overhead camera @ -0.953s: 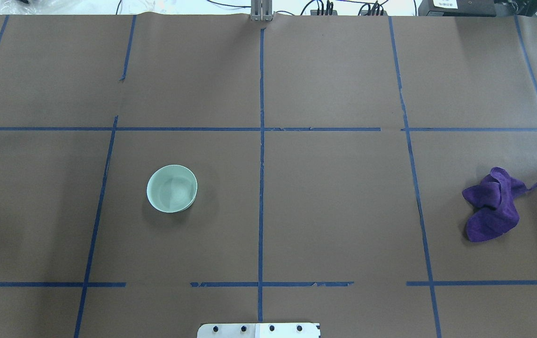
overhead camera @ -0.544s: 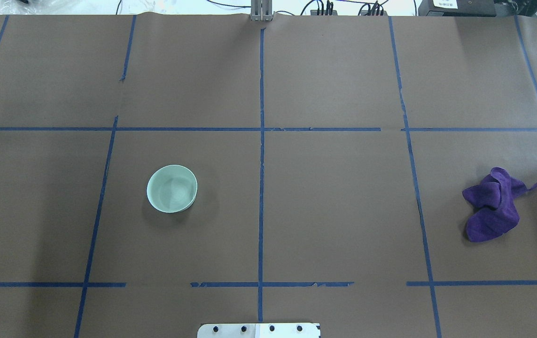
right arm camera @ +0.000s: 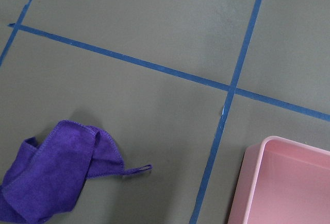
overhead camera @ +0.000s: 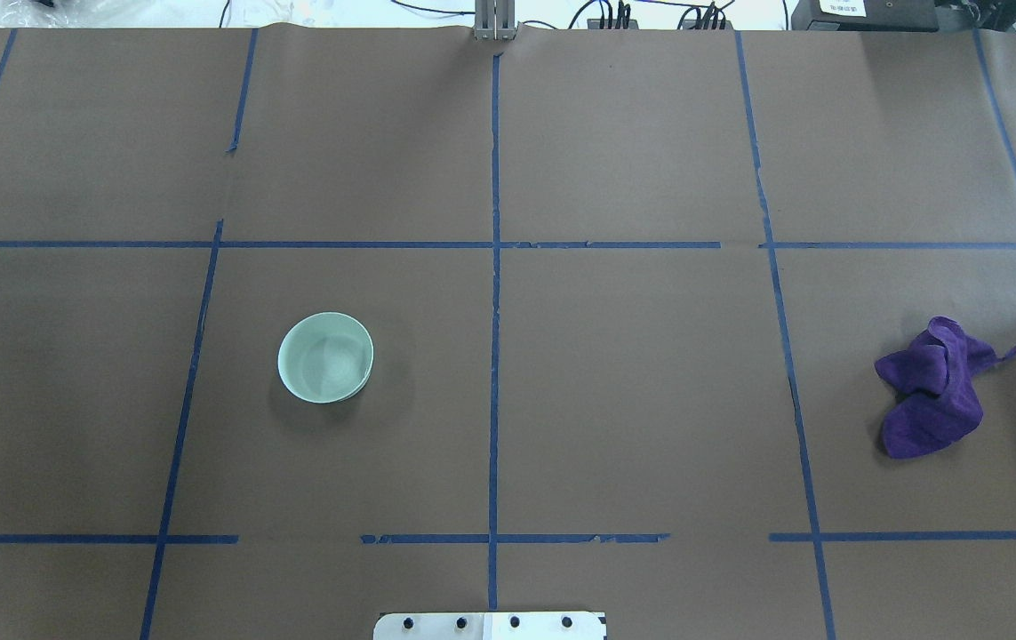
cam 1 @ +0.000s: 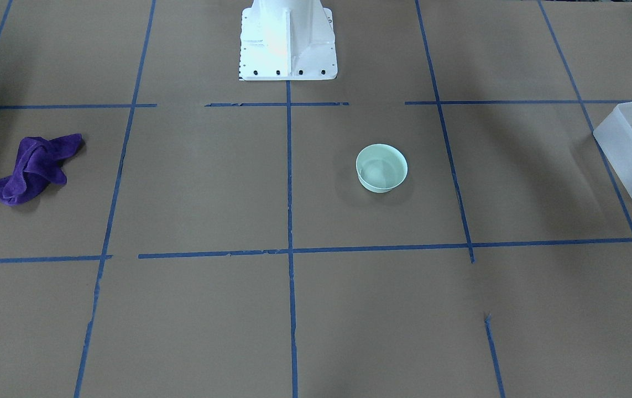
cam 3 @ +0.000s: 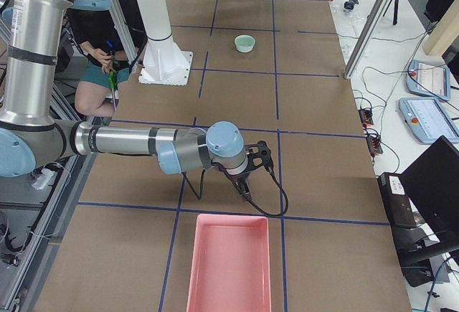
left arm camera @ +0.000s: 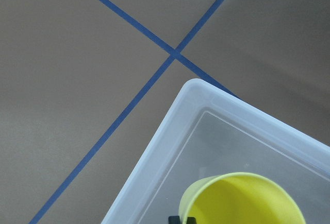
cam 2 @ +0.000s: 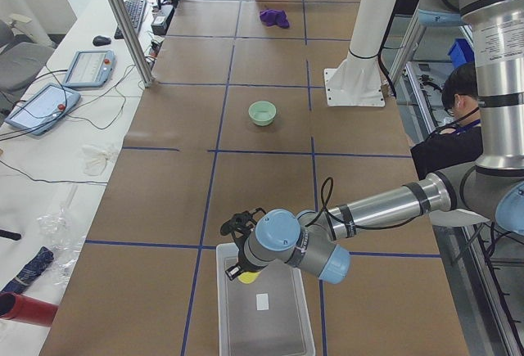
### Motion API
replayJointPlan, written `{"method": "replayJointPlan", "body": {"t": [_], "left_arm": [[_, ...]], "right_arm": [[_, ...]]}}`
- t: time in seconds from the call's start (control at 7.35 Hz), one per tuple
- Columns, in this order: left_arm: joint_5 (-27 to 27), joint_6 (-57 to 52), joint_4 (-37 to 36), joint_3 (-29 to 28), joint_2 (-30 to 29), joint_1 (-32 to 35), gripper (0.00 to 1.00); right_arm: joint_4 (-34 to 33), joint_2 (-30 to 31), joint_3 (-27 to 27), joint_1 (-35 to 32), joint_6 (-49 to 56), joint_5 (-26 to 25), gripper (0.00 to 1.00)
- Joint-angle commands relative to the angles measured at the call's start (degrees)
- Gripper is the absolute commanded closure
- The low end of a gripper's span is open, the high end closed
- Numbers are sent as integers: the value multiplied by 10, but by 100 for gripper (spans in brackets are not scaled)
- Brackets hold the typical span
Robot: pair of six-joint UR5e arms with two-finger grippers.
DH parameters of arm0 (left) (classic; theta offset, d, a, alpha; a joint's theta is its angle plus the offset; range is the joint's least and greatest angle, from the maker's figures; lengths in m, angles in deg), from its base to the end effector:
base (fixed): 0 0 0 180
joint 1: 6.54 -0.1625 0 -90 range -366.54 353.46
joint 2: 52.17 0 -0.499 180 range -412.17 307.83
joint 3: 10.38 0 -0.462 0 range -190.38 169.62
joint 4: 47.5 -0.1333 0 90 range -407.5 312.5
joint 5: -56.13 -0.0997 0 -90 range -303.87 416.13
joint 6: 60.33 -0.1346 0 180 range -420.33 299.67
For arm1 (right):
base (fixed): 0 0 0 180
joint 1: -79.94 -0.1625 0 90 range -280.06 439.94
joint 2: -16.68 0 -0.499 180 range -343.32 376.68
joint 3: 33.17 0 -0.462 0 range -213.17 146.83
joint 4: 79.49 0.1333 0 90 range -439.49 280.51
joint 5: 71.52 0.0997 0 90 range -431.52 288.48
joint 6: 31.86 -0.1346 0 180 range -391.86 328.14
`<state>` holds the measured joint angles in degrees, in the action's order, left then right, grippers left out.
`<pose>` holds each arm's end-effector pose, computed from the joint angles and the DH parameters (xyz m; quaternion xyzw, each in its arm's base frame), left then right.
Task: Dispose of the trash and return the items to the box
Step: 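Reach the right gripper down to the purple cloth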
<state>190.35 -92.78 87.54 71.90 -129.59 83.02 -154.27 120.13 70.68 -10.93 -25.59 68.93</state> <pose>-0.0359 -0.4558 0.8557 0.2921 0.2987 0.3335 0.8451 0.0366 -0.4645 0.7003 0.1490 -0.4137 -0.1001 0.8925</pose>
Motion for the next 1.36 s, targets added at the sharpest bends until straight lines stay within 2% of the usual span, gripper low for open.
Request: {"method": "replayJointPlan", "body": {"t": [0.0,0.14,0.27,0.54,0.68,0.82,0.95,1.09,1.22], "left_arm": [[41,21,8,-6,10,-38,100],[41,21,8,-6,18,-44,100],[40,20,8,-8,21,-51,85],[40,19,14,-8,24,-54,21],[38,21,42,-8,25,-54,0],[38,25,43,1,24,-53,0],[38,56,24,42,18,-51,0],[36,103,-25,94,12,-49,0],[20,119,-45,122,3,-45,0]], "right_arm": [[0,0,-1,0,0,0,0],[0,0,-1,0,0,0,0],[0,0,-1,0,0,0,0],[1,0,0,0,0,0,0],[1,-2,2,0,-1,1,0],[1,-6,10,0,-5,1,0],[1,-8,33,4,-47,3,0],[3,-8,82,37,-130,3,0],[83,-8,107,87,-184,-2,0]]}}
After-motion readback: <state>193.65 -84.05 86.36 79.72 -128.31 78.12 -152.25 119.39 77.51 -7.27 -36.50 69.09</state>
